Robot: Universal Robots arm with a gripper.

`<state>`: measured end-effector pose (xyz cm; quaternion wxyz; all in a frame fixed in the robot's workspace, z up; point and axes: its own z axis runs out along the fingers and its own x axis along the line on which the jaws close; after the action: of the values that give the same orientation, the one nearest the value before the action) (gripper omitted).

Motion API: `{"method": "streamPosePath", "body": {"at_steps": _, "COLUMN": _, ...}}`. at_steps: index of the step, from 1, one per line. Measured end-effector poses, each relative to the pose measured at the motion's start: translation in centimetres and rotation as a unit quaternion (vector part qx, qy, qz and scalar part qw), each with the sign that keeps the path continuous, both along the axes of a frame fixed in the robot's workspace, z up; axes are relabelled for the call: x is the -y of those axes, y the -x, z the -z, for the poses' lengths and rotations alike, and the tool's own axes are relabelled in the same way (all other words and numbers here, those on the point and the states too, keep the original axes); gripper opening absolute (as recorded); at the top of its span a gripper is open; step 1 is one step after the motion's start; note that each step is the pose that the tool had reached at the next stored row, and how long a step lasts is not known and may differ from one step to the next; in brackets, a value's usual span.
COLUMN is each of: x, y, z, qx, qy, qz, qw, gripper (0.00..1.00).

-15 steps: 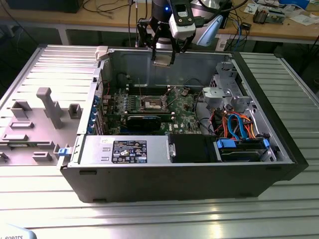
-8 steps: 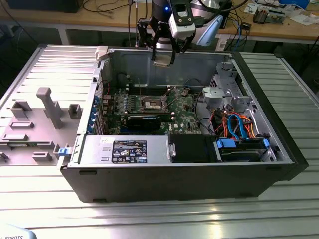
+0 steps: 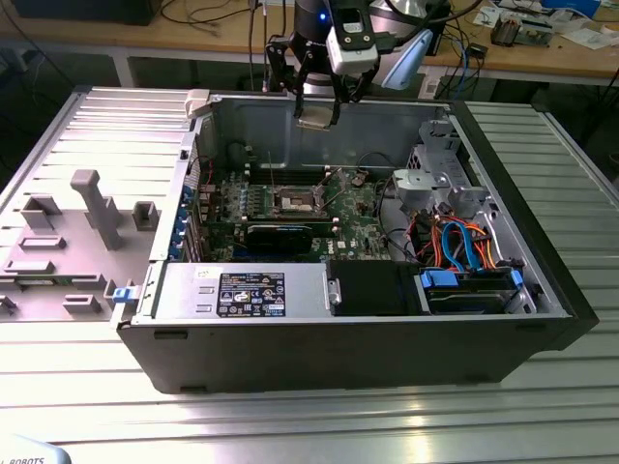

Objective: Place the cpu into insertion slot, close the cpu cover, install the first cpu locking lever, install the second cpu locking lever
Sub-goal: 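Place the cpu into insertion slot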

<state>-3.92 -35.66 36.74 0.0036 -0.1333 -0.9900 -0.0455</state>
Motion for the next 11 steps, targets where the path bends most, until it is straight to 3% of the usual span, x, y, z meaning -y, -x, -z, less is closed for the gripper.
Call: {"method": "streamPosePath", "body": {"at_steps": 11, "x": 0.0, "y": 0.0, "z": 0.0, "qx": 0.0, "qy": 0.0, "qz": 0.017, "qw": 0.99985, "gripper": 0.54}}
